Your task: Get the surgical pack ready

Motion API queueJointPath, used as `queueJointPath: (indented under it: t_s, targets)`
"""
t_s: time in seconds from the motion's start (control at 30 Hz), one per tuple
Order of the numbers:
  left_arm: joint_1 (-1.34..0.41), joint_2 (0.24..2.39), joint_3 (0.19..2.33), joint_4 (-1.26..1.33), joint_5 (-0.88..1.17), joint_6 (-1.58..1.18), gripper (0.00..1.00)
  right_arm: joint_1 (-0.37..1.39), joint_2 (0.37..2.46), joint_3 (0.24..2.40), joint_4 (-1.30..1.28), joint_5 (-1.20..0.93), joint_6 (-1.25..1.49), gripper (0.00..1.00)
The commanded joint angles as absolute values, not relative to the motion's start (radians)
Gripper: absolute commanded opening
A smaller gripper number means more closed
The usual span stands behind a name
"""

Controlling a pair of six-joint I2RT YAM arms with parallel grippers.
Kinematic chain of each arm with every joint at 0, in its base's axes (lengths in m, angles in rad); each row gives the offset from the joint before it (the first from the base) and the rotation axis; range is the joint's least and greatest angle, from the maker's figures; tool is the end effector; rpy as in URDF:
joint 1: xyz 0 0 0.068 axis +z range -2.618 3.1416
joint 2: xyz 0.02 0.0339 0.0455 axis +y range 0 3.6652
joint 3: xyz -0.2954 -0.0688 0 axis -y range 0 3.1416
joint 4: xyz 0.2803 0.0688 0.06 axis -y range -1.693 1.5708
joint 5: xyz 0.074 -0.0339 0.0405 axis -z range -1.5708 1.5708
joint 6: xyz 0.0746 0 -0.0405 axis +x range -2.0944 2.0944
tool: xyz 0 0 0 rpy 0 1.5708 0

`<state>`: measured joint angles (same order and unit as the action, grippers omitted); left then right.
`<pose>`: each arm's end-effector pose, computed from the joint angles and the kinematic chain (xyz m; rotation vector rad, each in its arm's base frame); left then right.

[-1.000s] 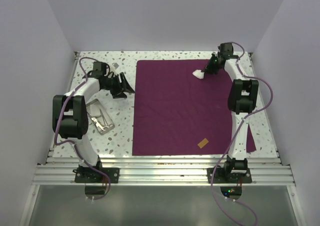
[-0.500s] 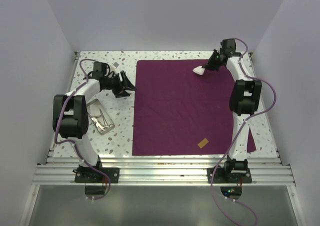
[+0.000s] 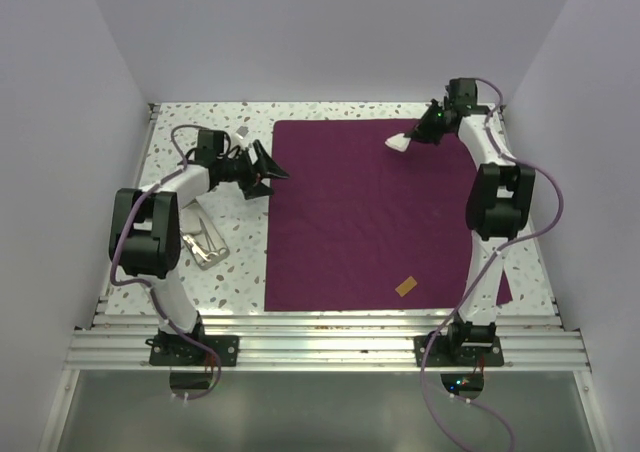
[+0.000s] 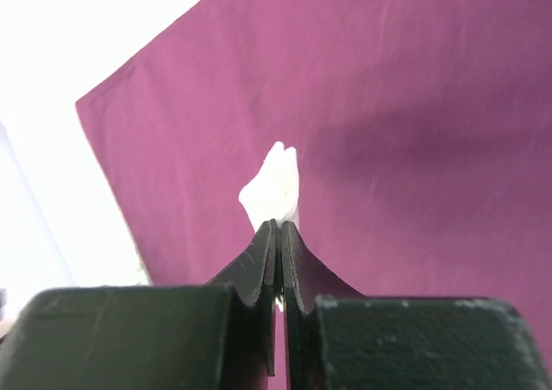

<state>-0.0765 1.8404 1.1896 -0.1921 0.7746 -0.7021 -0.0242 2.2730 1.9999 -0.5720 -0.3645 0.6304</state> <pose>0.4375 -0.0859 0.1811 -0.3929 2.4555 -1.2825 0.5927 0.0123 0.2137 0.6284 2.3866 0.7120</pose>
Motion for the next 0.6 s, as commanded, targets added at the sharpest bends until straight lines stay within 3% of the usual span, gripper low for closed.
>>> queueJointPath:
  t_s: [0.0,0.2,0.57]
  targets:
    - [-0.121,1.783,1.141,0.024,0.842,-0.889,0.86,-0.008,2.071,1.898,-0.526,-0.422,0.690,0.00]
    - [-0.245,1.658,0.957,0.461,0.752,-1.282,0.99,0.092,1.850,1.640,-0.407,-0.440,0.781,0.00]
    - [-0.454,1.621,0.930,0.629,0.486,-1.532,1.00,0.204,1.618,1.414,-0.345,-0.440,0.905,0.00]
